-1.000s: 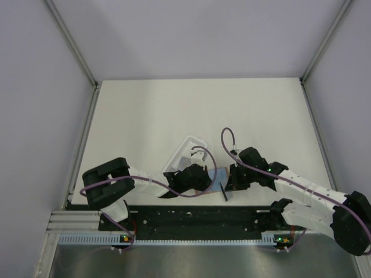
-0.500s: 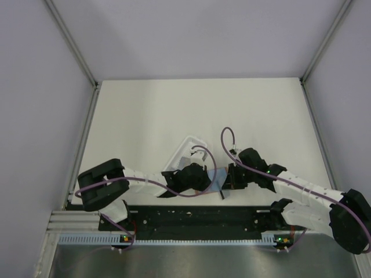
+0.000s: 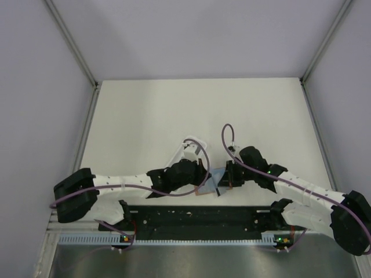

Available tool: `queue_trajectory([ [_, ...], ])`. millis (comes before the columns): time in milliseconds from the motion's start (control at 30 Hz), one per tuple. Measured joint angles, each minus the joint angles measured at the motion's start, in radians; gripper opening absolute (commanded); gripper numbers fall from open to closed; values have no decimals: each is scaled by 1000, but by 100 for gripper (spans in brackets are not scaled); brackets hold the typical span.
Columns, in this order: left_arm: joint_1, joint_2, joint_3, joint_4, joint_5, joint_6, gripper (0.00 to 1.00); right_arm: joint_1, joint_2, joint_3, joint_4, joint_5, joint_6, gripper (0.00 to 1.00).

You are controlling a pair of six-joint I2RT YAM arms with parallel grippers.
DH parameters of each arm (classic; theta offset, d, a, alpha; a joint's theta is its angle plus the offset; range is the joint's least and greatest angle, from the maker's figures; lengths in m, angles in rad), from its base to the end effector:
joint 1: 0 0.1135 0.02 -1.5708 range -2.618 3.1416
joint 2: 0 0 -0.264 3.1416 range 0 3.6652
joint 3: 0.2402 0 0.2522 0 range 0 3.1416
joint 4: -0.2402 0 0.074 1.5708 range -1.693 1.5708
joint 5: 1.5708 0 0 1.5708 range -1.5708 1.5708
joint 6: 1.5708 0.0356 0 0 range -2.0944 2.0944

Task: Put the credit cards into the card holder
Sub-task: Insert the credit card into the card holder.

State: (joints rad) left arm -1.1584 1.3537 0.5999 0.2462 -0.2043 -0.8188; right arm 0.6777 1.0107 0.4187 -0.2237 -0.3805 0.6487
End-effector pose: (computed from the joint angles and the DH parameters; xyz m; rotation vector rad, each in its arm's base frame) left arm 0.1180 -0.2517 0.1945 0.2433 2.2111 -0.9655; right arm 0.1396 0.1293 0.1723 -0.2347 2.5804 1.0228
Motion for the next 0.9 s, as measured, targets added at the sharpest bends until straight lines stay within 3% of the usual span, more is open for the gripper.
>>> queue_trajectory([
  [333,0,-158,-48,-79,-105,1,0,0,81,0,117,-103,18,0],
  [567,0,-145,-55,-108,-123,2,0,0,155,-8,154,-68,26,0],
  [900,0,0,-55,-141,-122,-28,0,0,150,-8,193,68,45,0],
])
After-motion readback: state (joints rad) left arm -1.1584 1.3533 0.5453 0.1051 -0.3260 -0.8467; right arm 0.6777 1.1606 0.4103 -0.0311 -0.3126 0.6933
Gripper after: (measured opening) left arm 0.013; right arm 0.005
